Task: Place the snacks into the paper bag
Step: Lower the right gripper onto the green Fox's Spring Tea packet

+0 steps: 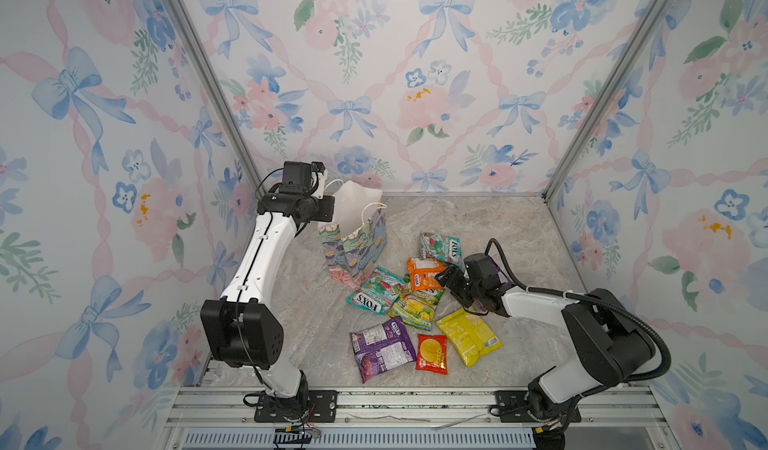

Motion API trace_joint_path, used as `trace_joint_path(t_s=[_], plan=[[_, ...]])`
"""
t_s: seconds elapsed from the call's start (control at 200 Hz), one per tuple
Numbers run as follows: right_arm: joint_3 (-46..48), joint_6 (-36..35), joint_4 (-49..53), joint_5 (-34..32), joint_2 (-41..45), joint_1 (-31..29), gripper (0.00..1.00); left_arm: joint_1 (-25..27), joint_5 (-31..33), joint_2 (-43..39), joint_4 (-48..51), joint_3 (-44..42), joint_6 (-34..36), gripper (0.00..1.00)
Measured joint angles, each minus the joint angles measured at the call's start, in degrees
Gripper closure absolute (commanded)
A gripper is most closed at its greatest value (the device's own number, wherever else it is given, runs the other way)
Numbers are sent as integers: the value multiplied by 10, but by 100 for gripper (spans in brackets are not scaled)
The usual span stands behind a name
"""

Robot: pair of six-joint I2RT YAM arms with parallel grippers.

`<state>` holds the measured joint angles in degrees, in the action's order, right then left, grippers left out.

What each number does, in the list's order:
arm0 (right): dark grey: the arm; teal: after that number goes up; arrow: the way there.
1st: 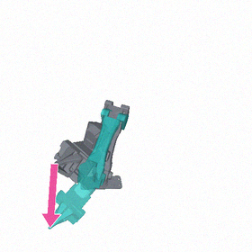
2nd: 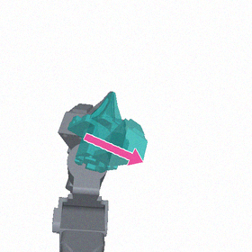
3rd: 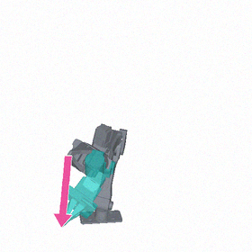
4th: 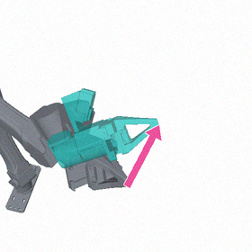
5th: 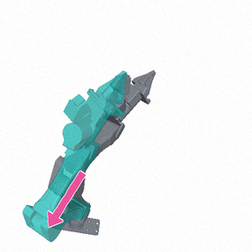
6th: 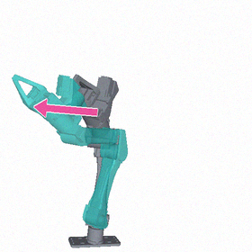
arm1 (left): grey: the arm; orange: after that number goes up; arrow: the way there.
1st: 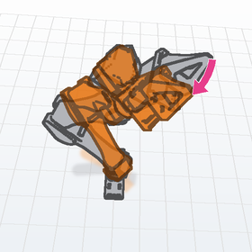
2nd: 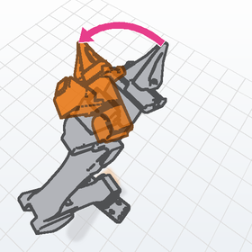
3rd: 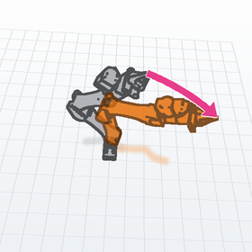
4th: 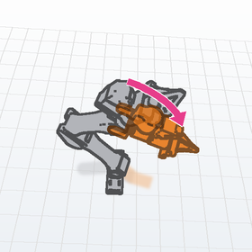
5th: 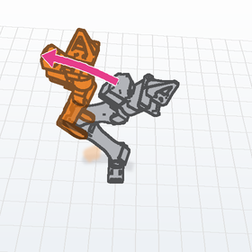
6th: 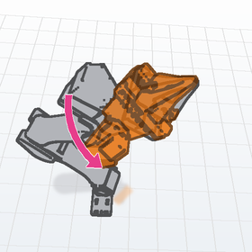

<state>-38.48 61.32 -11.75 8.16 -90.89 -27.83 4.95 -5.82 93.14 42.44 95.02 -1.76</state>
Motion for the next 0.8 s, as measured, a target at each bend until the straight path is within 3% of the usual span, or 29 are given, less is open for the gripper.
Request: trace_joint_path(t_s=[0.19,0.455,0.565,0.71,0.8], plan=[[-10,9,-37,1,-28,0,32,0,0,0,-1,0,0,100],[-10,2,-49,-5,-31,1,81,0,0,-1,-2,-3,0,100],[-12,-10,-48,-9,-31,1,96,0,0,-3,-3,-4,0,100],[-23,-29,-35,-11,-31,2,99,0,0,-3,-3,-5,0,100],[-28,-39,-20,-13,-25,1,92,0,0,-4,-4,-6,0,100]])
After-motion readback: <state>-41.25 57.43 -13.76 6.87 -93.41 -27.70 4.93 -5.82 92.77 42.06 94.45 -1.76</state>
